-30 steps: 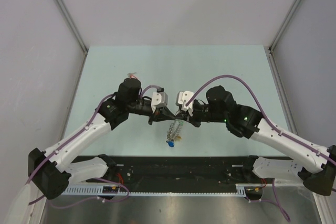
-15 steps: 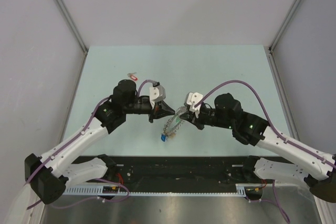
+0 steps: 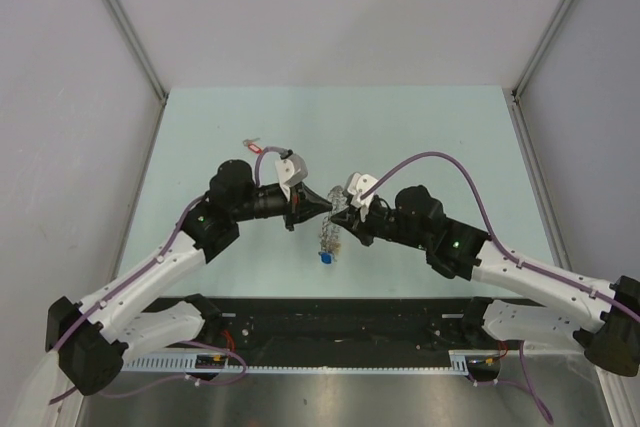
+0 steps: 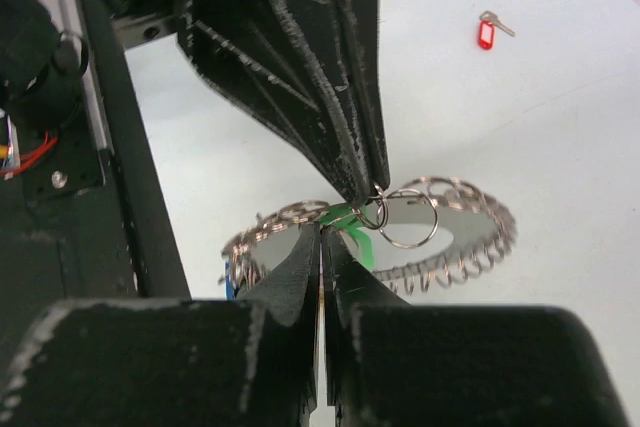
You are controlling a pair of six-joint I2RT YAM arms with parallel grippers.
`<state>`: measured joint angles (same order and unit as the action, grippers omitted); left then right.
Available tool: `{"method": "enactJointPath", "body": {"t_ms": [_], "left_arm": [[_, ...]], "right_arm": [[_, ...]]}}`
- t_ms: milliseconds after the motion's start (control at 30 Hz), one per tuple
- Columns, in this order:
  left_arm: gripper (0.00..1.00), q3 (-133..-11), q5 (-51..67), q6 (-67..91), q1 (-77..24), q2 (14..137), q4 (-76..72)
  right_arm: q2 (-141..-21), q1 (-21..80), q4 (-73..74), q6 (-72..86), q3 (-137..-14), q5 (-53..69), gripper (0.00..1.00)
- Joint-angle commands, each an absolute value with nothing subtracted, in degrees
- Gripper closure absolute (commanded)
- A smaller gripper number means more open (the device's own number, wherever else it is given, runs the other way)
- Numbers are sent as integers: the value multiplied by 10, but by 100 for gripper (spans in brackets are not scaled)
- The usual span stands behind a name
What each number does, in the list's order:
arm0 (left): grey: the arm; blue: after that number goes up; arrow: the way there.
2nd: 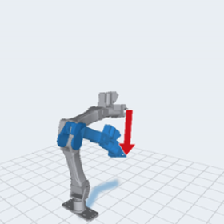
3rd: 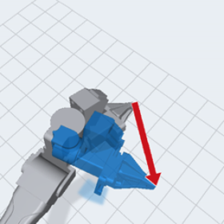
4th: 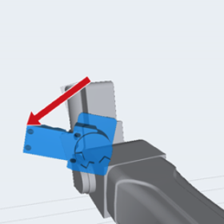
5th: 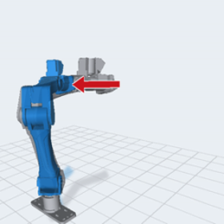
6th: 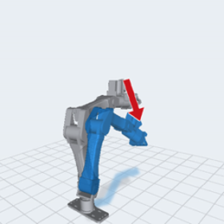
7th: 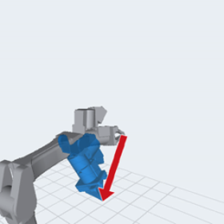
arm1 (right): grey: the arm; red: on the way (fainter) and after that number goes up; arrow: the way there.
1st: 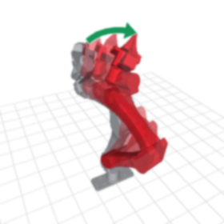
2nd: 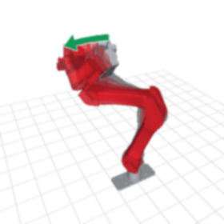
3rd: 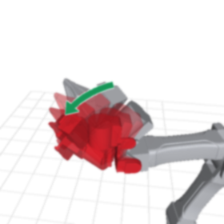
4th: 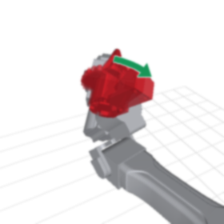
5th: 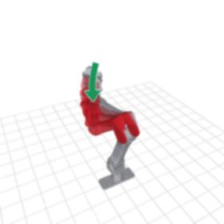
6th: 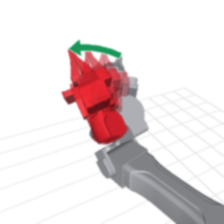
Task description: Put the keys on the keyring
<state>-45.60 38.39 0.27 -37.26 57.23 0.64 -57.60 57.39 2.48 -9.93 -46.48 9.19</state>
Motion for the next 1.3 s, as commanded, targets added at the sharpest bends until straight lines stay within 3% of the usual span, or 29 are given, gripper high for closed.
{"method": "enactJointPath", "body": {"t_ms": [0,200,267,300,467,767,1267], "left_arm": [[100,-448,370,52,-372,541,-116],[100,-435,346,49,-371,526,-128],[100,-432,339,46,-372,524,-127],[100,-432,338,42,-372,523,-127],[100,-430,336,38,-372,526,-128],[100,-429,366,33,-372,532,-140],[99,-418,388,39,-372,532,-165]], "right_arm": [[-593,582,-51,-56,-459,34,100],[-594,577,-56,-38,-460,4,93],[-582,569,-49,-35,-460,22,82],[-577,565,-45,-30,-462,27,71],[-535,509,-19,-8,-462,71,55],[-528,451,-34,14,-461,190,50],[-591,430,-100,5,-461,304,52]]}}
